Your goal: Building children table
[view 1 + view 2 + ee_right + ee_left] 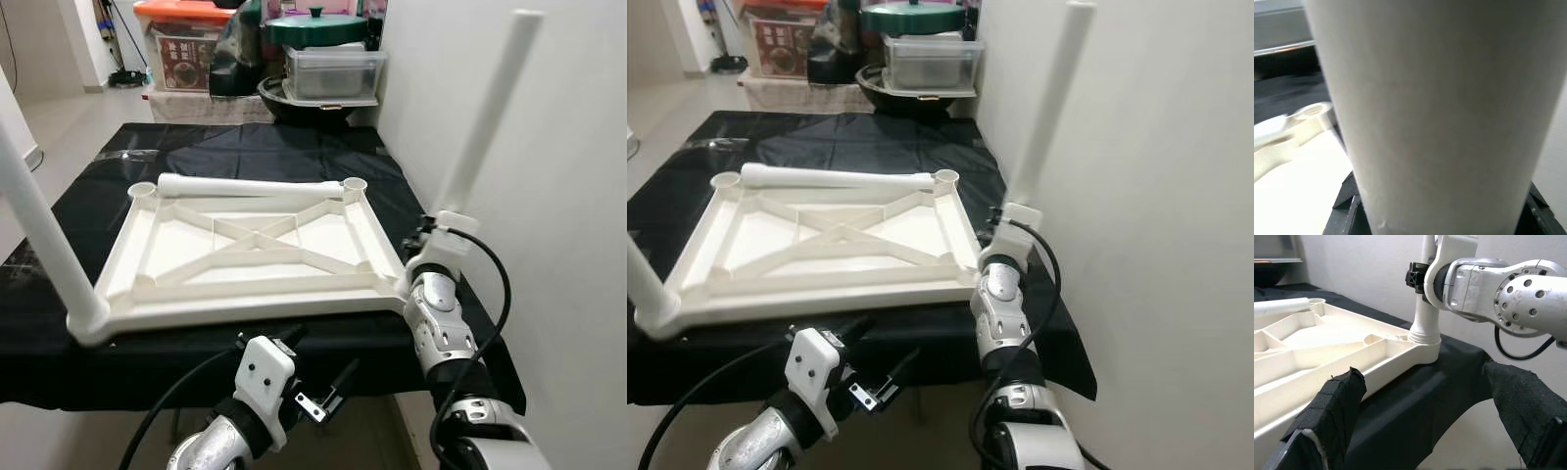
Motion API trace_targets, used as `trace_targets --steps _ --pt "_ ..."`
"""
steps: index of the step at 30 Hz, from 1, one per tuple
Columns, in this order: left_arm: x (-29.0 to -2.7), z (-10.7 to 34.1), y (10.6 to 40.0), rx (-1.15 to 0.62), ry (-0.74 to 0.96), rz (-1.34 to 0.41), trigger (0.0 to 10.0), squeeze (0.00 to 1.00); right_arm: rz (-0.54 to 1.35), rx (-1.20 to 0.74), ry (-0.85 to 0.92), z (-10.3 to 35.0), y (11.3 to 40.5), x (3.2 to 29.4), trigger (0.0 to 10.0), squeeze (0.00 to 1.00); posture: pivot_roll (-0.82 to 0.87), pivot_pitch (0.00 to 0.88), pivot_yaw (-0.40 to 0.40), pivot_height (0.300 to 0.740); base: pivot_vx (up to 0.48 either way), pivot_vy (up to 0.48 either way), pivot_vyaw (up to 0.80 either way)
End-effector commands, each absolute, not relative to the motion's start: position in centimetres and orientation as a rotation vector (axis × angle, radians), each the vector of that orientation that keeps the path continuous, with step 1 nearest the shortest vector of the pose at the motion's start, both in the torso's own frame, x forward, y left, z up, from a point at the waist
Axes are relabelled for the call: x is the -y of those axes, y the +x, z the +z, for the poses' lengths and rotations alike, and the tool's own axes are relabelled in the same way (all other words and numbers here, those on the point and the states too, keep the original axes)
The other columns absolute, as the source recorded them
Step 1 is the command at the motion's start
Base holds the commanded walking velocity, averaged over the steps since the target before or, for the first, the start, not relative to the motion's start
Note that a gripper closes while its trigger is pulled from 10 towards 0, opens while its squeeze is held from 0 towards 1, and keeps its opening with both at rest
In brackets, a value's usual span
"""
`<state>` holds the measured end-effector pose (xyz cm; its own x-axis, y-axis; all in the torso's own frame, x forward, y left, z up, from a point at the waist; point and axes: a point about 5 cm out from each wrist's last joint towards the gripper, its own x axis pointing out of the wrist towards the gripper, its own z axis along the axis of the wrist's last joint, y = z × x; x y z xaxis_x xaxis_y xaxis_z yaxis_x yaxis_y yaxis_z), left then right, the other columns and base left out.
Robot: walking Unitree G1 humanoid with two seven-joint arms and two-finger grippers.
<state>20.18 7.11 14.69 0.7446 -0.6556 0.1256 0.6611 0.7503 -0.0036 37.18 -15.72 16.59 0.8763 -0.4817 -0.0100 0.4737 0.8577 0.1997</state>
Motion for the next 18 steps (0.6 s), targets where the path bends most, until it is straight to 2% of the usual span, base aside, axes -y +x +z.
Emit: trace_targets --steps 1,5,6,10,11,13,14,16,18 --pt "-7.0 14.2 20.1 0.099 -0.043 -0.725 10.0 0.00 -0.509 -0.046 0.328 15.3 37.1 14.8 9.7 0.00 0.13 0.040 -0.061 0.740 0.000 0.000 0.00" --pt "-7.0 14.1 20.1 0.098 -0.044 -0.724 10.0 0.00 -0.411 -0.031 0.304 15.9 37.5 13.5 10.0 0.00 0.12 0.038 -0.059 0.740 0.000 0.000 0.00" --pt "-7.0 14.1 20.1 0.098 -0.044 -0.724 10.0 0.00 -0.373 -0.004 0.288 16.2 37.5 13.3 10.0 1.00 0.12 0.035 -0.061 0.740 0.000 0.000 0.00" --pt "-7.0 14.1 20.1 0.099 -0.045 -0.726 10.0 0.00 -0.275 0.076 0.262 17.3 37.6 13.0 10.0 1.00 0.12 0.032 -0.060 0.740 0.000 0.000 0.00" --pt "-7.0 14.1 20.1 0.098 -0.046 -0.726 10.0 0.00 -0.157 0.122 0.295 18.1 37.8 12.9 10.0 0.00 0.12 0.028 -0.061 0.740 0.000 0.000 0.00" --pt "-7.0 14.1 20.1 0.098 -0.046 -0.726 10.0 0.00 -0.157 0.122 0.295 18.1 37.8 12.9 10.0 0.00 0.12 0.028 -0.061 0.740 0.000 0.000 0.00" --pt "-7.0 14.1 20.1 0.098 -0.045 -0.727 10.0 0.00 -0.047 0.156 0.321 18.7 38.0 12.7 10.0 0.00 0.12 0.027 -0.061 0.740 0.000 0.000 0.00" --pt "-7.0 14.1 20.1 0.098 -0.045 -0.727 10.0 0.00 -0.027 0.162 0.323 18.8 38.0 12.7 10.0 0.00 0.12 0.027 -0.061 0.740 0.000 0.000 0.00" --pt "-6.9 14.1 20.1 0.099 -0.045 -0.727 10.0 0.00 0.326 0.128 0.284 18.9 38.0 12.5 10.0 0.00 0.11 0.022 -0.058 0.740 0.000 0.000 0.00"
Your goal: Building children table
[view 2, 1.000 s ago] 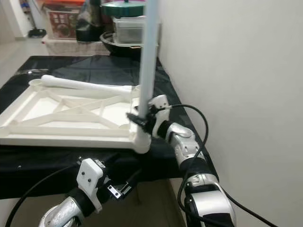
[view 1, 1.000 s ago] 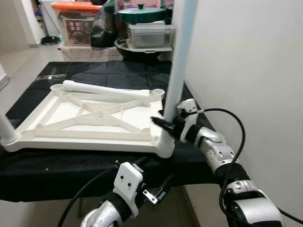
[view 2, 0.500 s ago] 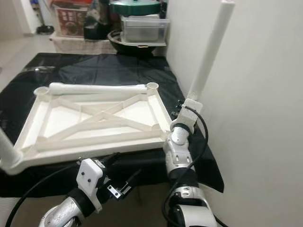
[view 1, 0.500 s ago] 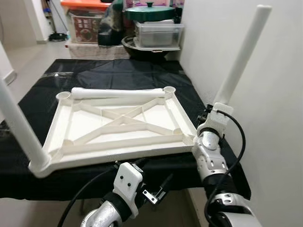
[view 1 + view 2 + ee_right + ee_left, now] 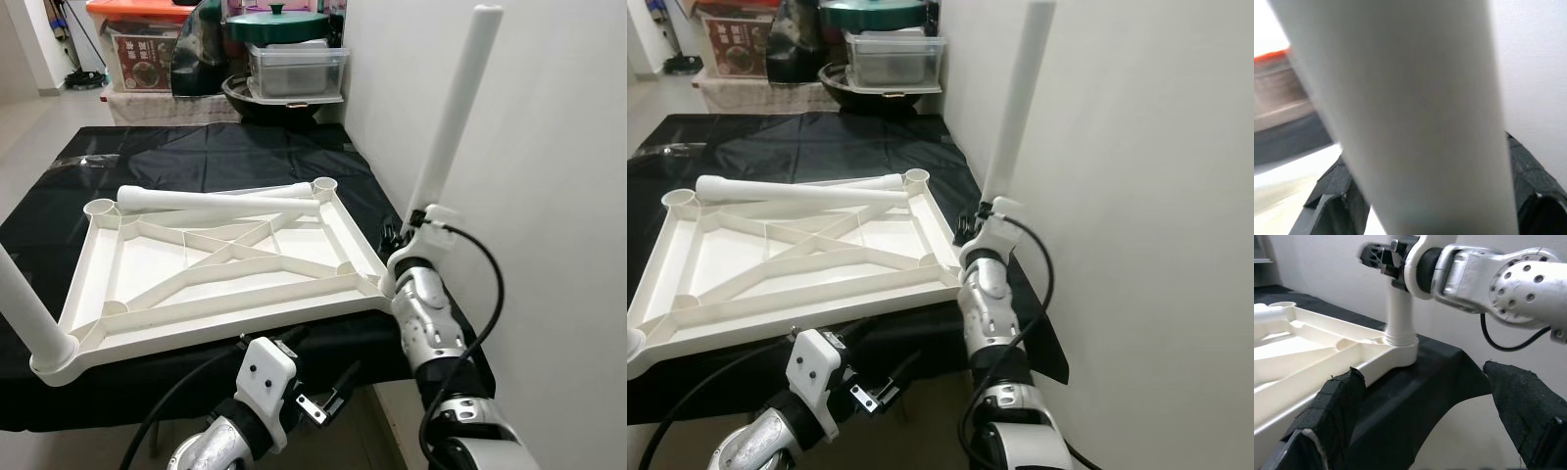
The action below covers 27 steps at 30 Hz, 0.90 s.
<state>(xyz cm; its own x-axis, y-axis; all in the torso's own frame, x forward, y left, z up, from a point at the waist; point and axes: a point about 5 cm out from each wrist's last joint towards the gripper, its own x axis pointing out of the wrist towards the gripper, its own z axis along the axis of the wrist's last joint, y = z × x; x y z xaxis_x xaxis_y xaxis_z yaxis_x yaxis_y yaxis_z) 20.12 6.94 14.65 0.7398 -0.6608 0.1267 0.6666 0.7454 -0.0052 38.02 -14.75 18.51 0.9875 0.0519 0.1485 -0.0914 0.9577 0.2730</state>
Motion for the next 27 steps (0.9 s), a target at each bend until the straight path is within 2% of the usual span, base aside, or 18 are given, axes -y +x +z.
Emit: trace_targets --steps 1,2,3,5,7,8,9,10,11,12,15,18,19,23,26,27 --pt "-6.9 14.1 20.1 0.099 -0.045 -0.728 10.0 0.00 0.511 0.103 0.277 18.8 37.5 12.6 10.0 0.00 0.11 0.018 -0.057 0.740 0.000 0.000 0.00" --pt "-6.9 14.1 20.1 0.099 -0.045 -0.728 10.0 0.00 0.511 0.103 0.277 18.8 37.5 12.6 10.0 0.00 0.11 0.018 -0.057 0.740 0.000 0.000 0.00" --pt "-6.9 14.0 20.2 0.099 -0.046 -0.728 10.0 0.00 0.661 0.082 0.277 18.7 37.0 12.6 10.0 0.00 0.11 0.017 -0.056 0.740 0.000 0.000 0.00" --pt "-6.9 14.0 20.2 0.099 -0.046 -0.728 10.0 0.00 0.731 0.072 0.280 18.6 36.6 12.7 10.0 0.00 0.11 0.017 -0.056 0.740 0.000 0.000 0.00" --pt "-6.9 14.0 20.2 0.099 -0.046 -0.728 10.0 0.00 0.909 0.043 0.269 18.5 35.6 12.8 10.0 0.00 0.12 0.013 -0.059 0.740 0.000 0.000 0.00" --pt "-6.9 14.0 20.2 0.099 -0.046 -0.728 10.0 0.00 0.909 0.043 0.269 18.5 35.6 12.8 10.0 0.00 0.12 0.013 -0.059 0.740 0.000 0.000 0.00" --pt "-6.9 14.0 20.2 0.100 -0.045 -0.728 10.0 0.00 1.049 0.023 0.252 18.4 34.7 12.5 10.0 0.00 0.12 0.012 -0.058 0.740 0.000 0.000 0.00" --pt "-6.9 14.0 20.2 0.100 -0.045 -0.728 10.0 0.00 1.049 0.023 0.252 18.4 34.7 12.5 10.0 0.00 0.12 0.012 -0.058 0.740 0.000 0.000 0.00" --pt "-6.8 14.0 20.3 0.102 -0.044 -0.728 10.0 0.00 1.183 0.001 0.257 18.5 34.0 12.2 10.0 0.00 0.13 0.015 -0.063 0.740 0.000 0.000 0.00" --pt "-6.8 14.0 20.3 0.102 -0.044 -0.728 10.0 0.00 1.183 0.001 0.257 18.5 34.0 12.2 10.0 0.00 0.13 0.015 -0.063 0.740 0.000 0.000 0.00" --pt "-6.9 14.1 20.3 0.105 -0.043 -0.726 10.0 0.00 1.410 -0.001 0.249 19.1 33.1 10.8 10.0 0.00 0.13 0.019 -0.065 0.740 0.000 0.000 0.00" --pt "-6.9 14.2 20.3 0.106 -0.042 -0.726 10.0 0.00 1.478 -0.011 0.227 19.2 33.1 10.0 10.0 0.00 0.13 0.022 -0.064 0.740 0.000 0.000 0.00" --pt "-6.9 14.2 20.3 0.107 -0.043 -0.727 10.0 0.00 1.496 -0.020 0.213 19.1 33.2 9.7 0.0 0.00 0.13 0.023 -0.064 0.740 0.000 0.000 0.00" --pt "-6.9 14.2 20.3 0.108 -0.043 -0.726 10.0 0.00 1.514 -0.041 0.202 18.9 33.3 9.5 0.0 0.00 0.13 0.023 -0.064 0.740 0.000 0.000 0.00" --pt "-6.9 14.2 20.3 0.107 -0.044 -0.726 10.0 0.00 1.472 -0.057 0.128 18.3 33.6 9.3 0.0 0.00 0.13 0.027 -0.065 0.740 0.000 0.000 0.00" --pt "-6.9 14.2 20.3 0.107 -0.044 -0.726 10.0 0.00 1.395 -0.050 0.060 17.8 34.0 9.2 0.0 0.00 0.13 0.029 -0.067 0.740 0.000 0.000 0.00"
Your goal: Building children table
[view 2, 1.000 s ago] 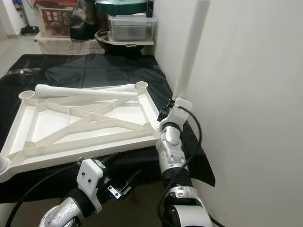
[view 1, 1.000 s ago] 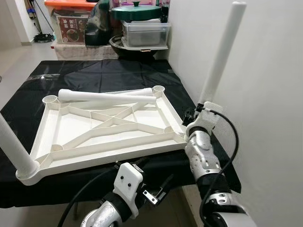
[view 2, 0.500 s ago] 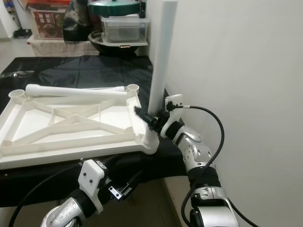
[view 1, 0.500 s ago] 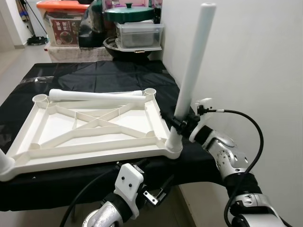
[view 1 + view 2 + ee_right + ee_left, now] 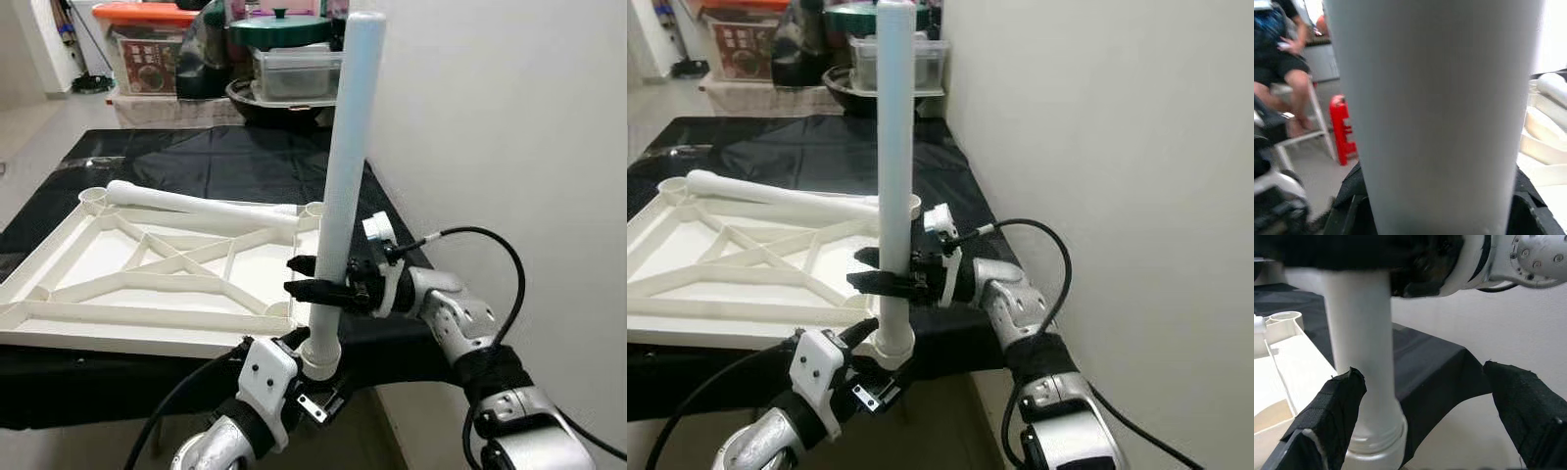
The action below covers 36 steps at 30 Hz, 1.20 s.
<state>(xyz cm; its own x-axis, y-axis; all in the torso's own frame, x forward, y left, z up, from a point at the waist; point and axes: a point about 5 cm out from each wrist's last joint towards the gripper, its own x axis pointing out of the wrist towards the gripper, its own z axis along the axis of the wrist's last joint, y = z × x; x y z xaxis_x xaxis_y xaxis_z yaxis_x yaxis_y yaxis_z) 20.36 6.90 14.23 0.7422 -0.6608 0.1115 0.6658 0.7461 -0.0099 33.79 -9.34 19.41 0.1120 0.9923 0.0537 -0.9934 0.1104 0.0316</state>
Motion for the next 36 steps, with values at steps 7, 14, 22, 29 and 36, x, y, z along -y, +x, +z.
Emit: trace_targets --steps 7,14,22,29,36 --pt "-7.0 14.1 20.2 0.103 -0.044 -0.727 10.0 0.00 1.061 0.042 0.088 18.5 36.0 9.9 0.0 0.00 0.13 0.034 -0.063 0.740 0.000 0.000 0.00" --pt "-7.0 14.1 20.2 0.101 -0.045 -0.728 10.0 0.00 0.287 0.016 0.180 18.3 39.2 13.4 0.0 0.00 0.12 0.036 -0.060 0.740 0.000 0.000 0.00" --pt "-6.9 14.0 20.2 0.098 -0.045 -0.731 10.0 0.00 -0.284 -0.011 0.233 16.9 38.2 15.8 0.0 0.00 0.12 0.037 -0.058 0.740 0.000 0.000 0.00" --pt "-6.9 14.0 20.2 0.099 -0.044 -0.731 10.0 0.00 -0.342 -0.046 0.314 16.7 38.3 12.3 10.0 0.00 0.12 0.038 -0.061 0.740 0.000 0.000 0.00" --pt "-6.9 14.0 20.2 0.099 -0.044 -0.729 10.0 0.00 -0.197 0.041 0.304 17.6 38.4 11.5 10.0 1.00 0.12 0.040 -0.060 0.740 0.000 0.000 0.00"
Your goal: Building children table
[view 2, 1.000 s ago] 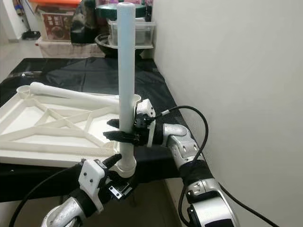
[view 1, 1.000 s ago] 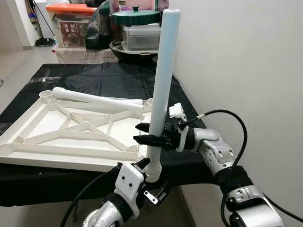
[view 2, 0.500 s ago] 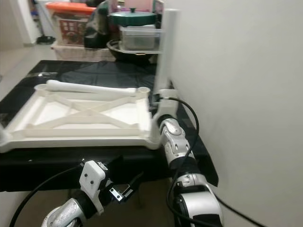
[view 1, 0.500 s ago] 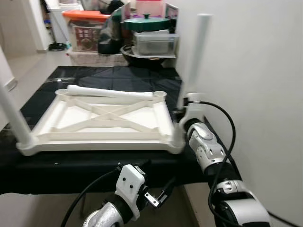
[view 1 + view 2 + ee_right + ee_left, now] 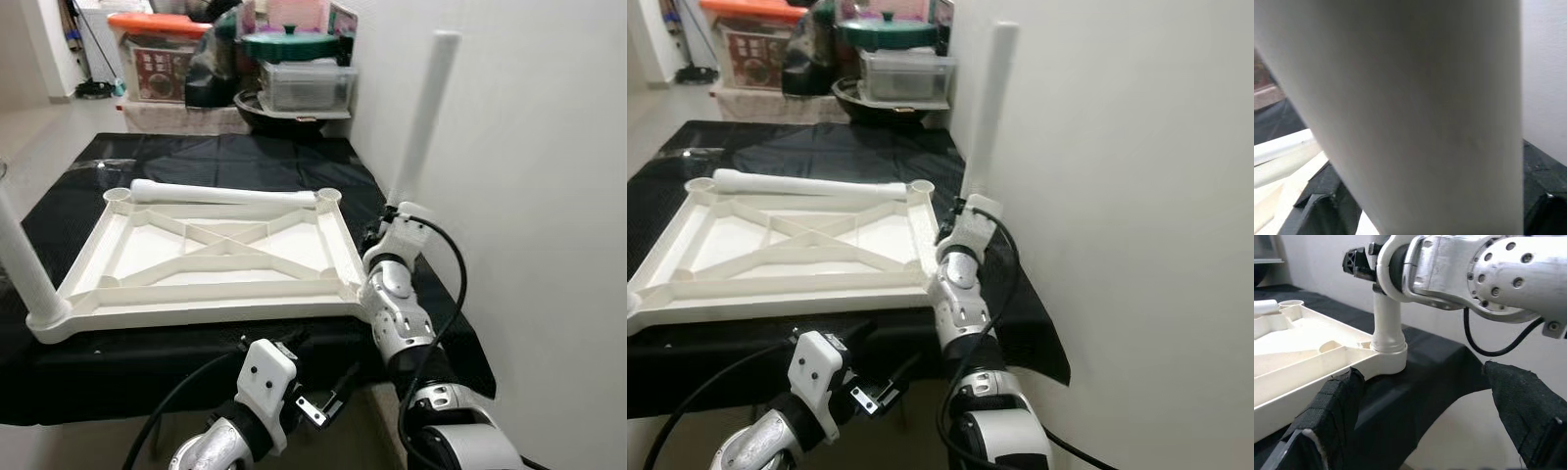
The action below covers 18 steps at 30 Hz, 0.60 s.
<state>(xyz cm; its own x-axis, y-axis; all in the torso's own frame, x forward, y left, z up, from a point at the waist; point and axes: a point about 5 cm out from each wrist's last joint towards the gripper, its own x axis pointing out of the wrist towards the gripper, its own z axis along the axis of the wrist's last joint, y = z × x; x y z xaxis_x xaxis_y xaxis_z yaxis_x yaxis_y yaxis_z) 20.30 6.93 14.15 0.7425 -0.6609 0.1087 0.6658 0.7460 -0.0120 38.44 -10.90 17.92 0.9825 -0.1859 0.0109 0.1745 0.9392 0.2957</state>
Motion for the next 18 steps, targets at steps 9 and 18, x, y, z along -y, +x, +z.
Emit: trace_targets --steps 9,18 --pt "-6.9 14.0 20.3 0.099 -0.044 -0.732 10.0 0.00 0.408 0.161 0.202 18.7 37.8 11.6 10.0 0.00 0.11 0.035 -0.056 0.740 0.000 0.000 0.00" --pt "-6.9 14.0 20.5 0.102 -0.041 -0.734 10.0 0.00 1.128 -0.008 0.182 18.7 35.4 11.6 10.0 0.00 0.12 0.022 -0.060 0.740 0.000 0.000 0.00"
